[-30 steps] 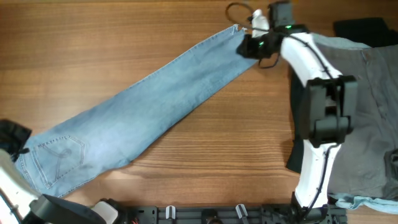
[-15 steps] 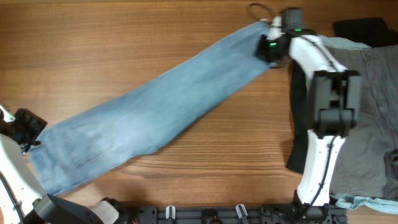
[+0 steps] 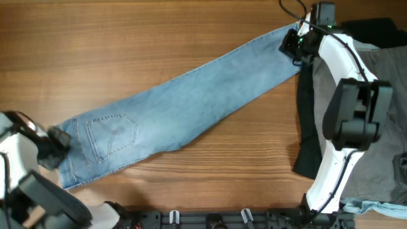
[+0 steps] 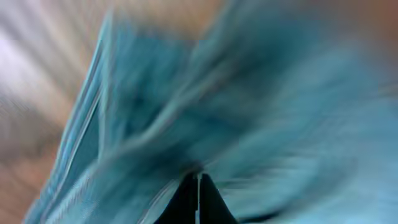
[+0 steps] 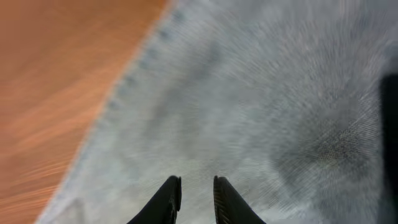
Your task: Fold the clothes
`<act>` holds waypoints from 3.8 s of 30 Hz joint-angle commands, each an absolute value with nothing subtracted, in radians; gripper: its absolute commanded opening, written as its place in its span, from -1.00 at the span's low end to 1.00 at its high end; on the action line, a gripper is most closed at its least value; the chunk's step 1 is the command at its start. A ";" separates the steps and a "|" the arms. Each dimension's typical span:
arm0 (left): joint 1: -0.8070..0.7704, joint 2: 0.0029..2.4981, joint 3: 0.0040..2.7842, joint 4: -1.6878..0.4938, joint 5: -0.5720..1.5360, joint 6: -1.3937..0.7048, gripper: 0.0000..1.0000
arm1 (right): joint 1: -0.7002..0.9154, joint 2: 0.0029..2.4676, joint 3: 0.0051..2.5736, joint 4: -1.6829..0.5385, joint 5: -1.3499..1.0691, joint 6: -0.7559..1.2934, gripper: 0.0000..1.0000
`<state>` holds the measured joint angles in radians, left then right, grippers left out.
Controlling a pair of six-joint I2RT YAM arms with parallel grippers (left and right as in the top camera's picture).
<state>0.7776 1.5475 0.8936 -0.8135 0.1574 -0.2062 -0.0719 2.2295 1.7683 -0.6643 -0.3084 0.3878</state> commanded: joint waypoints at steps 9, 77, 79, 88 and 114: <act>0.804 1.806 0.799 -0.402 0.003 -0.401 -0.78 | 0.046 2.175 1.763 -0.668 -0.335 0.209 -0.55; 0.793 1.652 1.426 -0.903 0.393 -0.029 0.38 | -0.080 2.400 1.760 -0.801 -0.524 -0.131 0.43; 0.793 1.594 1.426 -0.920 0.393 -0.029 0.39 | -0.062 2.418 1.760 -0.801 -0.524 -0.131 0.36; 0.793 1.404 1.426 -0.946 0.393 -0.030 0.41 | -0.038 2.423 1.776 -0.779 -0.577 -0.146 -0.91; 0.793 1.396 1.425 -1.008 0.393 -0.034 0.43 | -0.167 2.157 2.343 -0.835 -0.632 0.196 -0.91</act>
